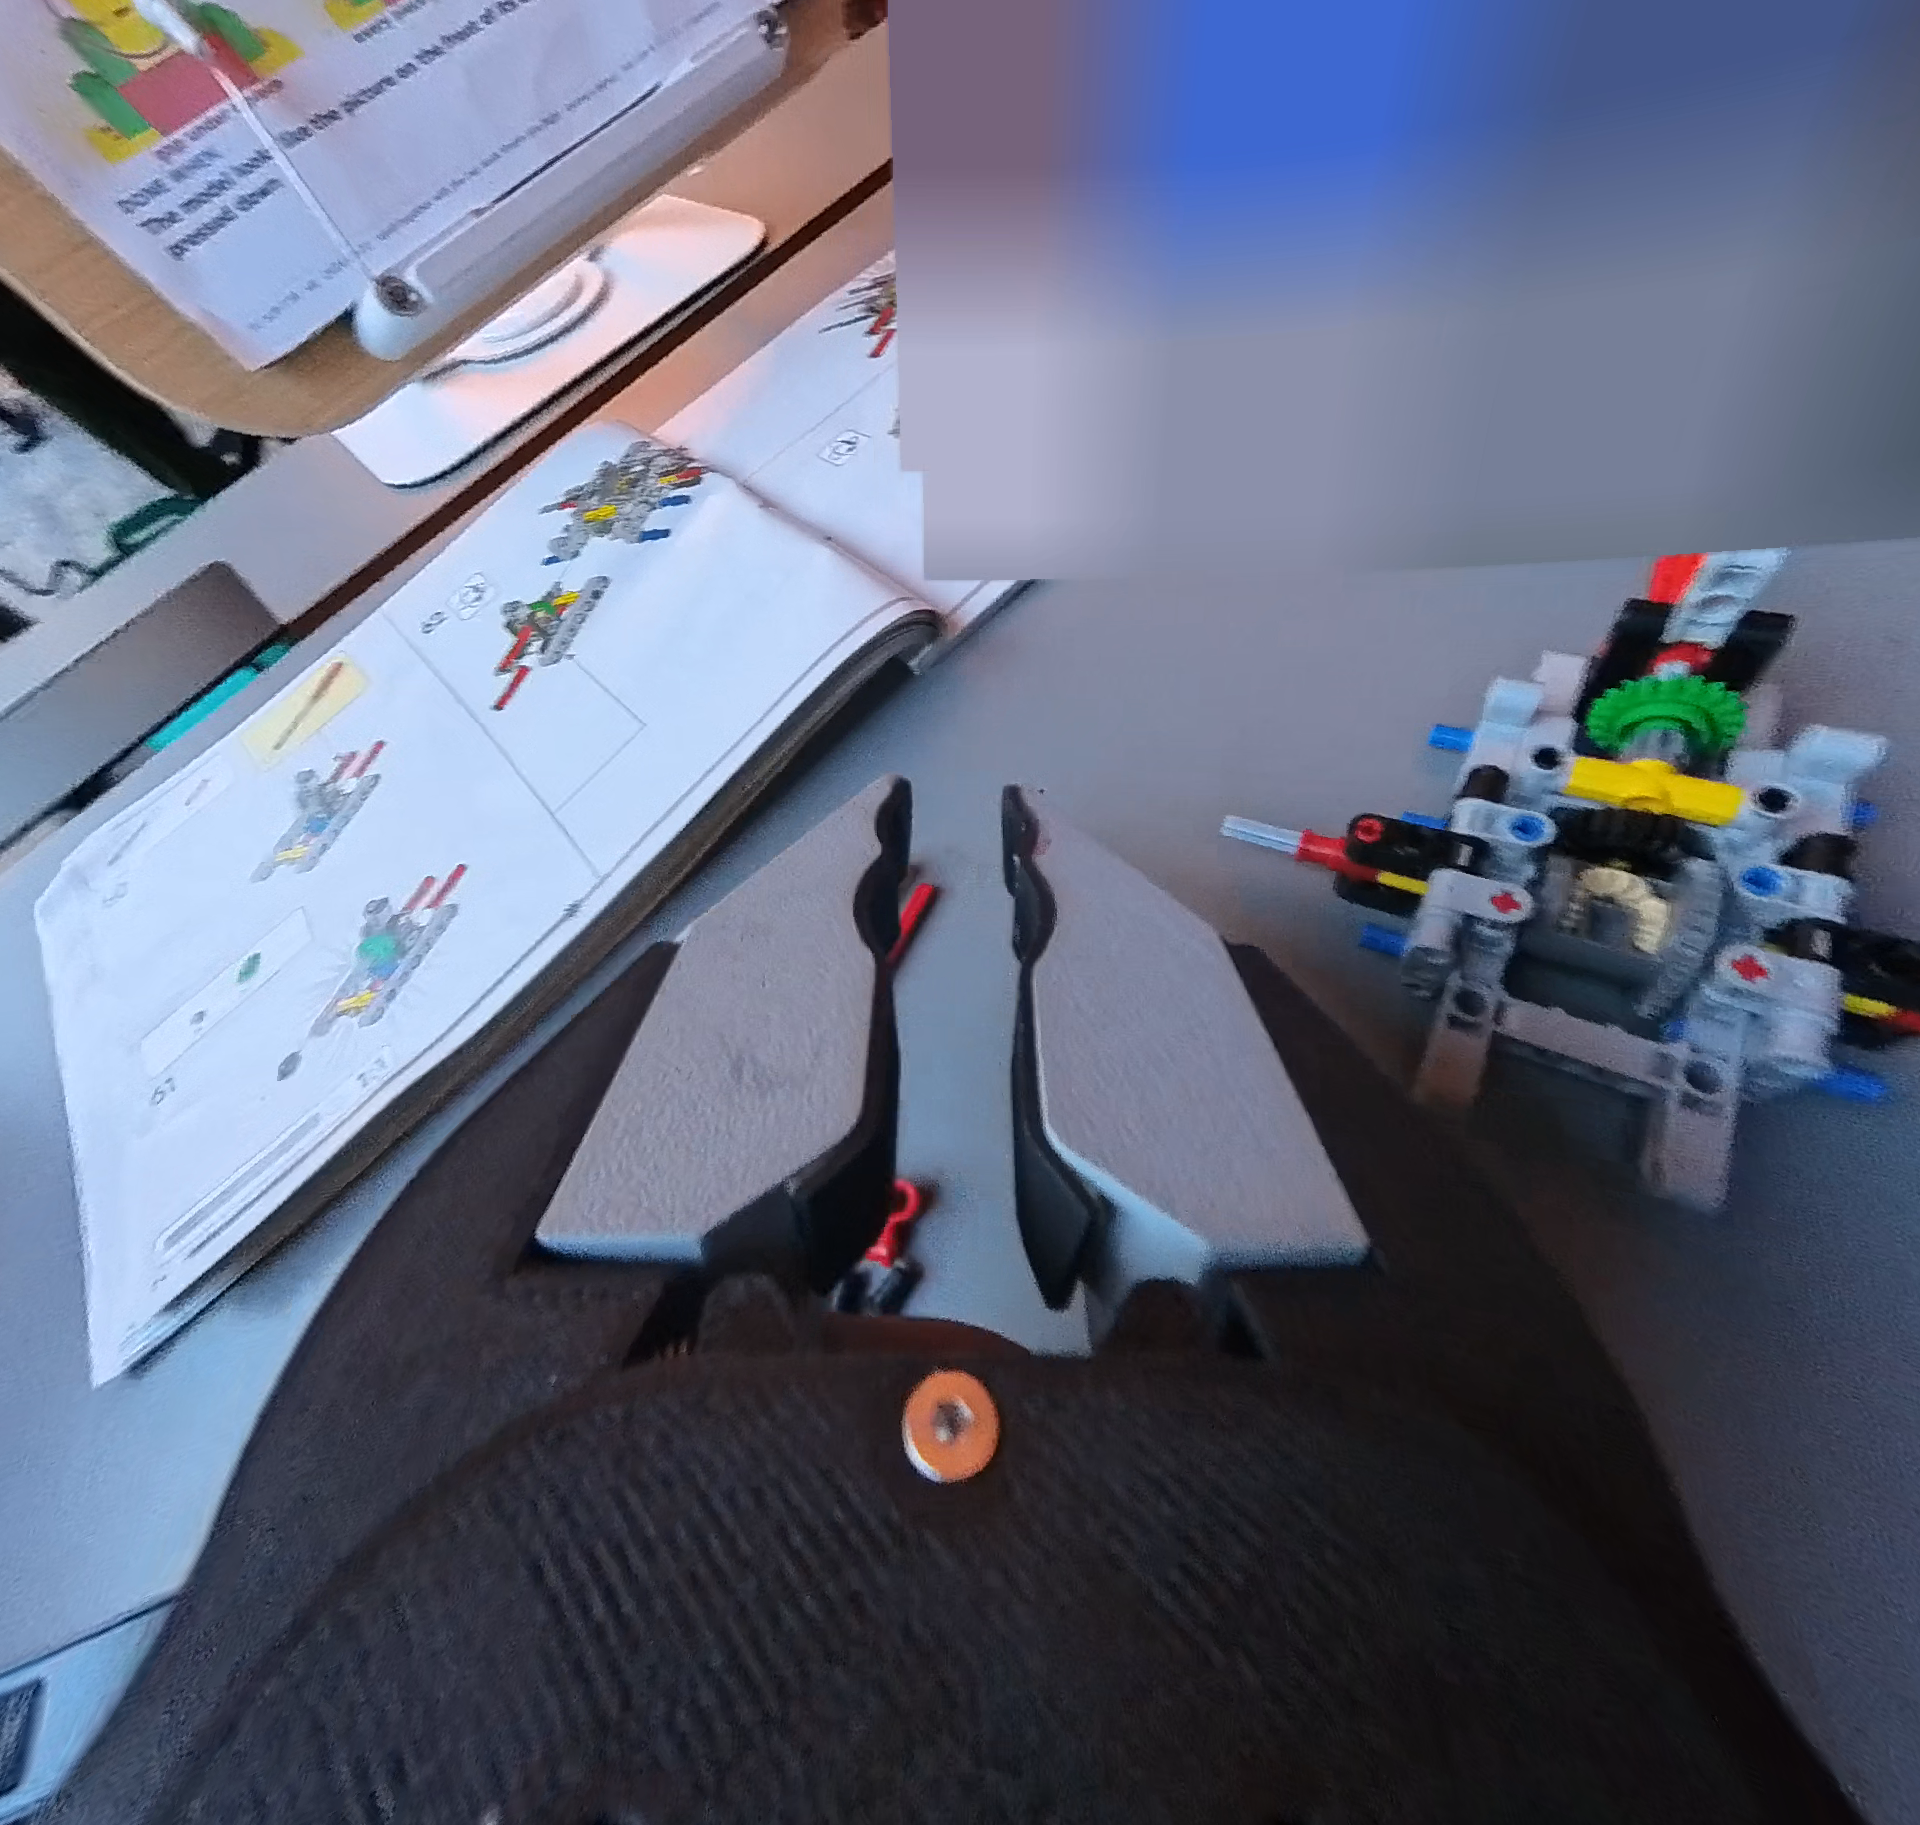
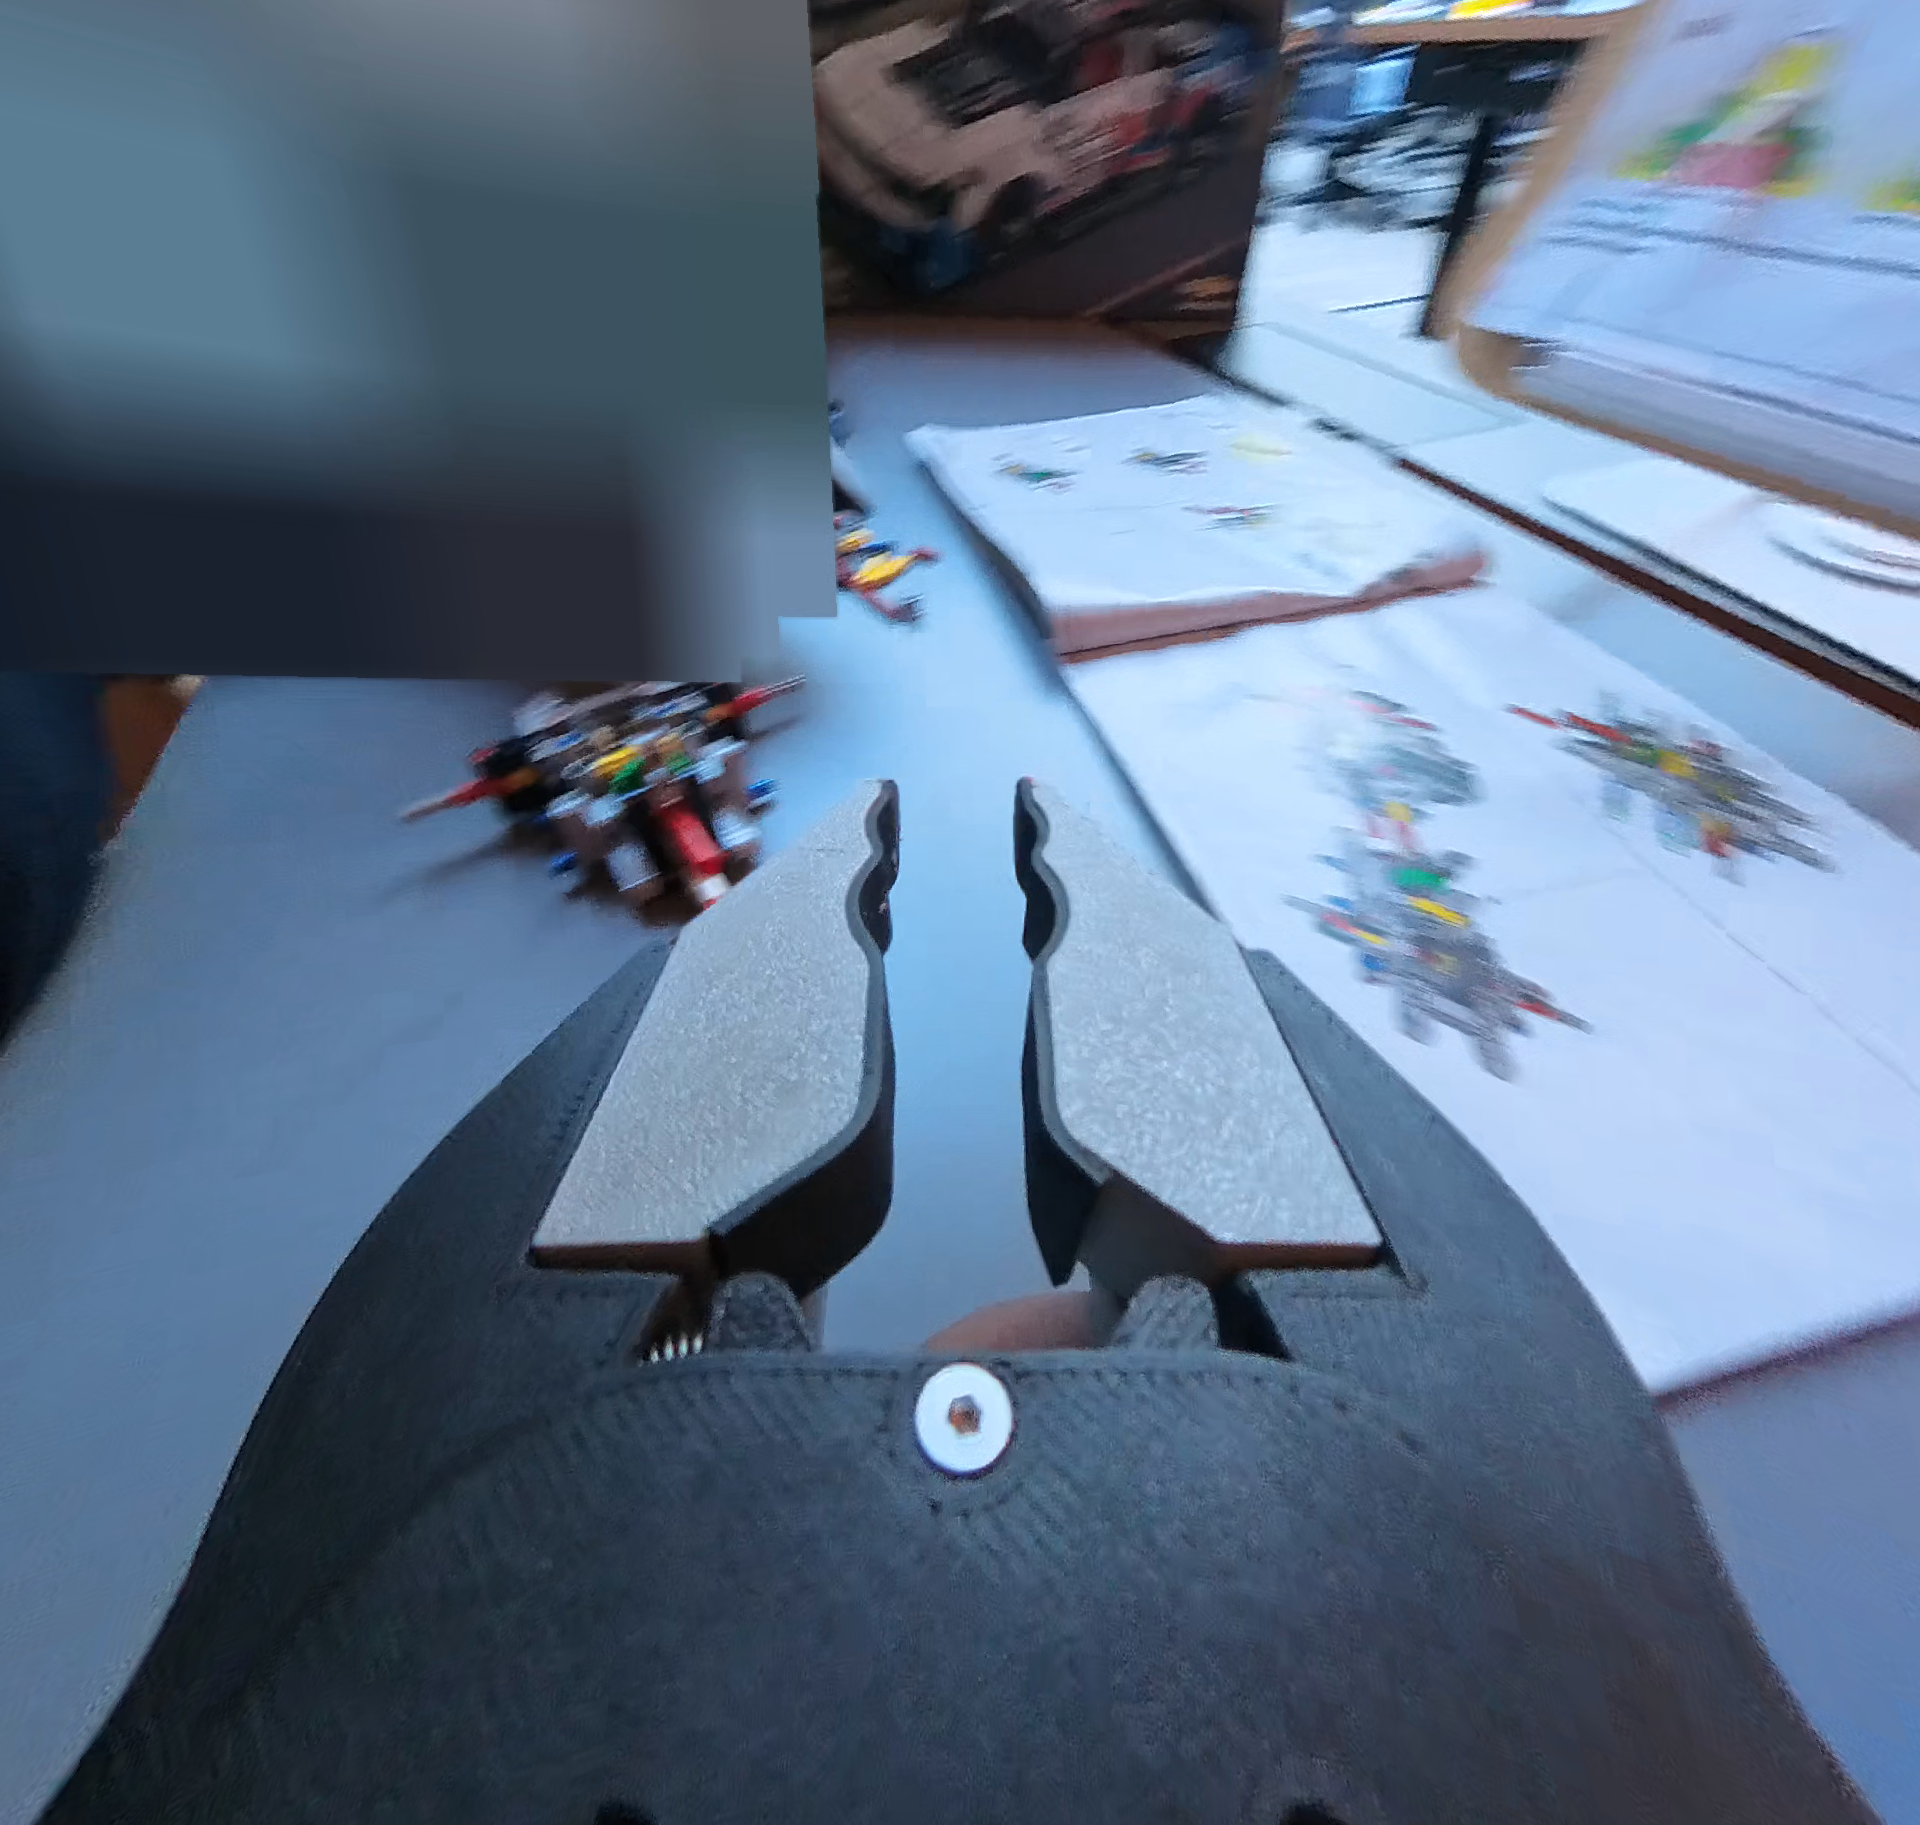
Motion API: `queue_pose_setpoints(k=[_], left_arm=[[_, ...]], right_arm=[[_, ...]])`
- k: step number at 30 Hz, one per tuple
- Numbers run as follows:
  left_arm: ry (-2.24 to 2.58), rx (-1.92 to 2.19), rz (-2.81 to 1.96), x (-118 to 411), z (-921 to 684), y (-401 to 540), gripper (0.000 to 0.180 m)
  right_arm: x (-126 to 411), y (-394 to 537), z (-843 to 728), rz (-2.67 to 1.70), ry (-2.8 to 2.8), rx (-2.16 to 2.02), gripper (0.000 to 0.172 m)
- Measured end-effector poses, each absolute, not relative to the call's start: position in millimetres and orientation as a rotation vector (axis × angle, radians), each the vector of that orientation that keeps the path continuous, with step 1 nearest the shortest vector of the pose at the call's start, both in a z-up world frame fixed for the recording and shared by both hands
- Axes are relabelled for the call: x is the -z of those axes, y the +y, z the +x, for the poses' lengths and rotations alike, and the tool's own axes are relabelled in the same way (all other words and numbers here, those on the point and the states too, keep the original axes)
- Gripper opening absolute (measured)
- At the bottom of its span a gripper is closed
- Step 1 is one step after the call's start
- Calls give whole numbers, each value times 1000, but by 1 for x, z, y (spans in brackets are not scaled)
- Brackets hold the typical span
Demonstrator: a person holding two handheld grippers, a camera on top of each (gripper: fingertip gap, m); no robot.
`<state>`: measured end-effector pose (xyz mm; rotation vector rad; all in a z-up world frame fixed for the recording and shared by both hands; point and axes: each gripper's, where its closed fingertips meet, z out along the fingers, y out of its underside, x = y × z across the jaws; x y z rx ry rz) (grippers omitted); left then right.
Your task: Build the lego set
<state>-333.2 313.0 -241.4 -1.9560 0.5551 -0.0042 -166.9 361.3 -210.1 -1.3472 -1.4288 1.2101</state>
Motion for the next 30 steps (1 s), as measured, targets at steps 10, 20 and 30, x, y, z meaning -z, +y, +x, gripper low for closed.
queue_pose_setpoints(k=[10, 20, 30], left_arm=[[929, 716, -2098, 267, -265, 237, 73], [939, 566, -2187, 283, -267, 243, 45], [962, 515, -2117, 276, -266, 242, 53]], right_arm=[[232, 321, -167, -1285, -1703, -1215, 30], [275, 285, -199, -1046, -2015, -704, 66], [279, 275, -209, -1230, -2141, -952, 32]])
